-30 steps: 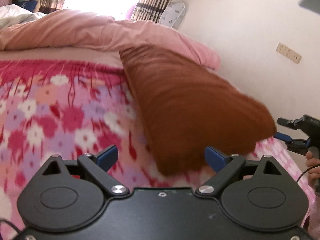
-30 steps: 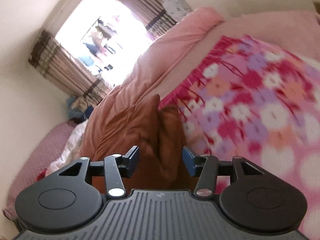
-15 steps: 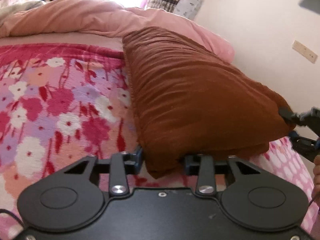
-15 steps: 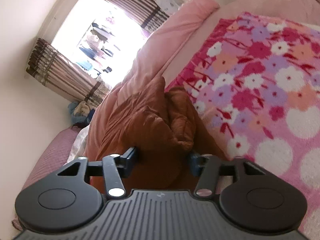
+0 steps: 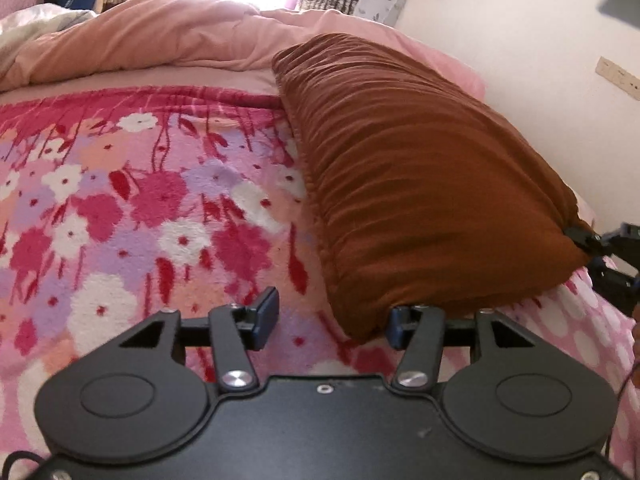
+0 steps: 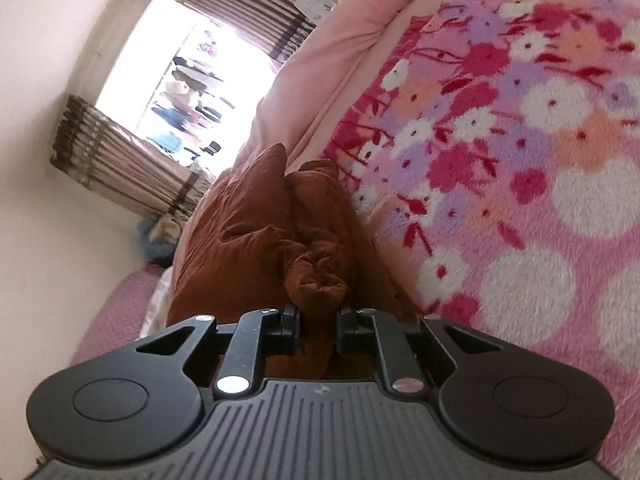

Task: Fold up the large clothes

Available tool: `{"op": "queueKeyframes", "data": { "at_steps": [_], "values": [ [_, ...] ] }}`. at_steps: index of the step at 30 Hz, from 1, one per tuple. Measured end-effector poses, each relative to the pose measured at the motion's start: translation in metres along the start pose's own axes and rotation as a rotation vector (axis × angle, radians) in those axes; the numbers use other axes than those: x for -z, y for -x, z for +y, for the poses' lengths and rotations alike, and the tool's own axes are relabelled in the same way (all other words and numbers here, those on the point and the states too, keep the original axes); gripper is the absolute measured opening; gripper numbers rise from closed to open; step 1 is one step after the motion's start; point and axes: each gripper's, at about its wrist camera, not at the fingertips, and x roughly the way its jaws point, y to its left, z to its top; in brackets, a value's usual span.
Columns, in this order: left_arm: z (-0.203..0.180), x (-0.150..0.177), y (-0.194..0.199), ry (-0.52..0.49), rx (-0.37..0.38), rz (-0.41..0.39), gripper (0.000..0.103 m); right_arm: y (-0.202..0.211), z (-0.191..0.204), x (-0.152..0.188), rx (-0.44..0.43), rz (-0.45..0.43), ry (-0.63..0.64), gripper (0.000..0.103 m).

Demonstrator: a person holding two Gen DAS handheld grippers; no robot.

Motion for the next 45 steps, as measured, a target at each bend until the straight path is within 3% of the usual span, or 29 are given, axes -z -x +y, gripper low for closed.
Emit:
{"op": "queueKeyframes", "data": {
  "at_steps": [3,6,9,11,12,16,19,24,25,26,30,36,40,45],
  "values": [
    [-0.002,0.001,0.026,-0.023,0.01,0.003,0.051,0.007,0.011,-0.004,0.006,-0.003,0.047,0.021],
    [-0.004,0.0,0.056,-0.072,-0.031,-0.03,0.047,0.024,0.027,-0.006,0.018,-0.022,0.092,0.036],
    [-0.004,-0.014,0.08,-0.055,-0.018,-0.089,0.047,0.045,0.06,-0.004,0.114,-0.091,0.237,0.044],
    [-0.009,-0.027,0.088,-0.045,0.015,-0.135,0.048,0.056,0.087,0.0,0.177,-0.159,0.344,0.044],
    [-0.014,-0.034,0.089,-0.04,0.028,-0.156,0.048,0.06,0.1,0.004,0.163,-0.18,0.394,0.044],
    [-0.029,-0.054,0.069,-0.016,0.105,-0.168,0.048,0.054,0.141,0.017,0.115,-0.176,0.537,0.035],
    [-0.041,-0.058,0.043,-0.014,0.134,-0.132,0.048,0.029,0.154,0.028,0.18,-0.137,0.629,0.028],
    [-0.05,-0.05,0.011,-0.014,0.138,-0.067,0.048,-0.006,0.127,0.027,0.325,-0.082,0.631,0.02],
    [-0.05,-0.048,0.008,-0.007,0.139,-0.067,0.048,-0.008,0.119,0.029,0.333,-0.073,0.621,0.017],
    [-0.049,-0.047,0.006,-0.003,0.137,-0.068,0.048,-0.012,0.112,0.03,0.339,-0.061,0.612,0.008],
    [-0.052,-0.045,0.002,-0.026,0.125,-0.062,0.048,-0.013,0.091,0.031,0.322,-0.054,0.57,0.0],
    [-0.051,-0.061,0.013,-0.04,0.118,-0.081,0.048,-0.001,0.112,0.032,0.333,-0.07,0.594,0.003],
    [-0.054,-0.083,0.019,-0.055,0.1,-0.118,0.05,0.004,0.138,0.025,0.312,-0.119,0.651,0.015],
    [-0.054,-0.108,0.004,-0.06,0.07,-0.12,0.051,-0.006,0.163,0.016,0.291,-0.139,0.699,0.016]
  ]
}}
